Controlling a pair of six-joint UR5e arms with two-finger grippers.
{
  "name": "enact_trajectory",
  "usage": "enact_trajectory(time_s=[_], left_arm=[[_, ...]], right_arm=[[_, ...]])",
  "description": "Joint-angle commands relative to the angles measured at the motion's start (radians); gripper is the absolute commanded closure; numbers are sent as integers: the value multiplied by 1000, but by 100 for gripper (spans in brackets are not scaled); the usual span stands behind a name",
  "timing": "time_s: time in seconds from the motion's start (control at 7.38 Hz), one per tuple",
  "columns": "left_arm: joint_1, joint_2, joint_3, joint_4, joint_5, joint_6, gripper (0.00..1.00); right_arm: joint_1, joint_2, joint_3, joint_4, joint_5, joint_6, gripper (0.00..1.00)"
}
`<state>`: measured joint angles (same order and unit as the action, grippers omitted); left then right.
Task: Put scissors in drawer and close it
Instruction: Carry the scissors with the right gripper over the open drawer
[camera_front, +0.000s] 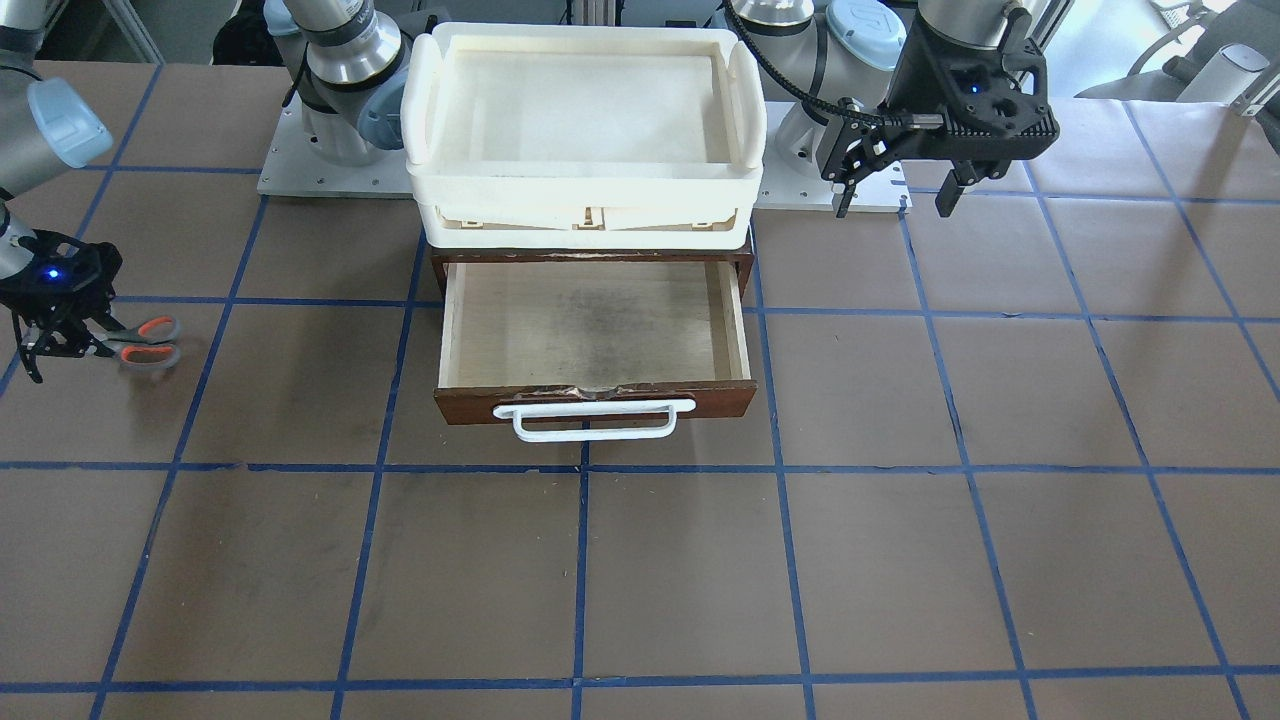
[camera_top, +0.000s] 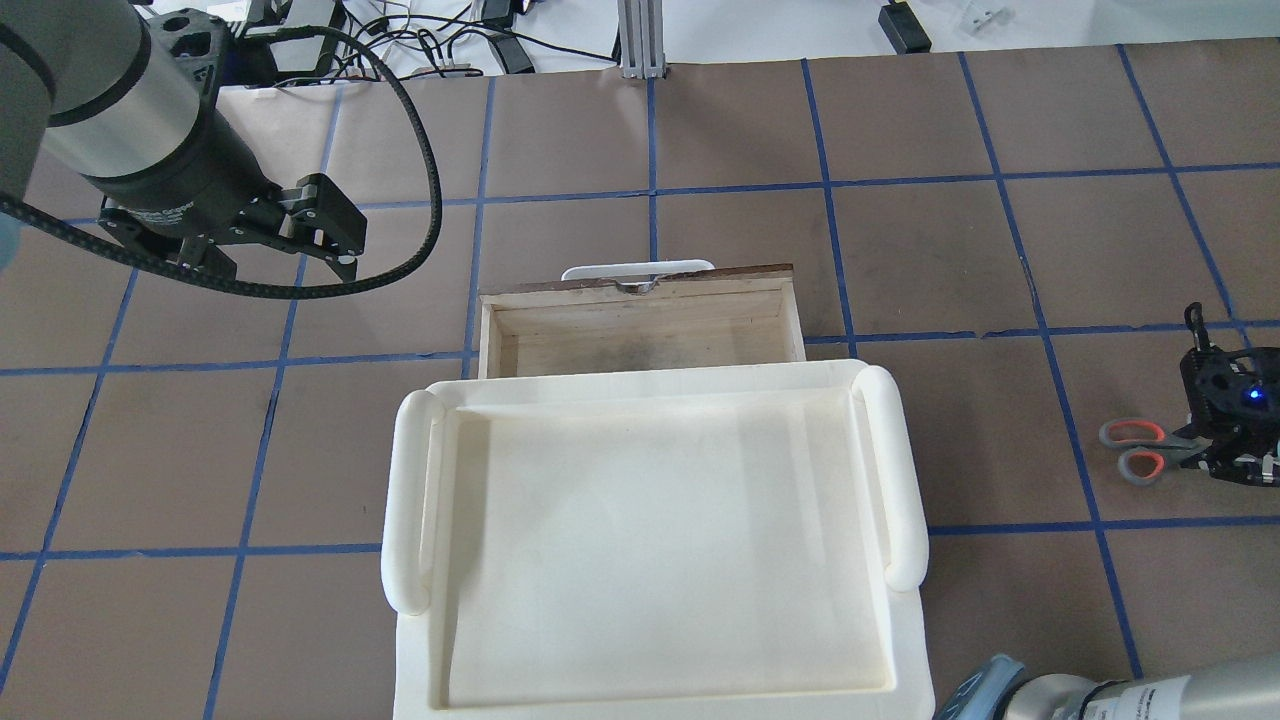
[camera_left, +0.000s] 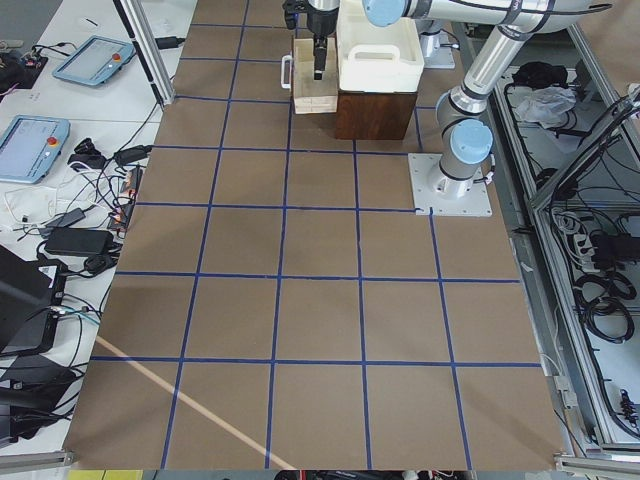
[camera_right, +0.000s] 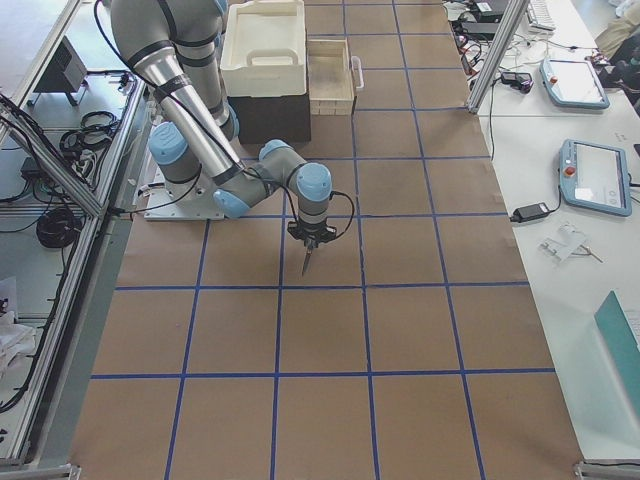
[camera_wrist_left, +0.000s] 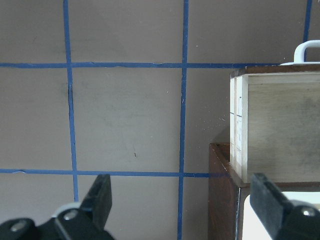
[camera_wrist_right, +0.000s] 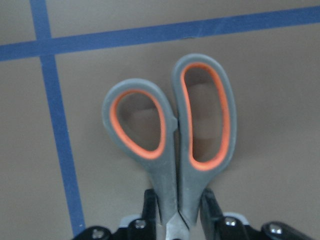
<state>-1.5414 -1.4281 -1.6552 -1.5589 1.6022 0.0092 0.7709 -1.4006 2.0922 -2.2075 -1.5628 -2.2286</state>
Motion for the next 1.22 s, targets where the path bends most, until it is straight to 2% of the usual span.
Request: enact_trajectory(time_s=[0.0,0.14,0.27,0.41,0.81,0.95,1.08], left_arm=[[1,0,0,2,-4,0,0],[1,0,0,0,1,0,0],[4,0,0,0,4,0,0],[4,0,0,-1,5,0,0],[6,3,0,0,1,0,0],[6,3,0,0,1,0,0],[6,3,0,0,-2,0,0]], right_arm=[[83,-33,-177,234,4,58,100],[156,-69,-257,341,0,108,100],[253,-127,-355,509,6,221,100],[371,-150,-427,569,7,287,100],[727,-152,-501,568,7,549,100],[830,-138,-511,565,10,693,100],[913,-115,-514,552,33,736,100]])
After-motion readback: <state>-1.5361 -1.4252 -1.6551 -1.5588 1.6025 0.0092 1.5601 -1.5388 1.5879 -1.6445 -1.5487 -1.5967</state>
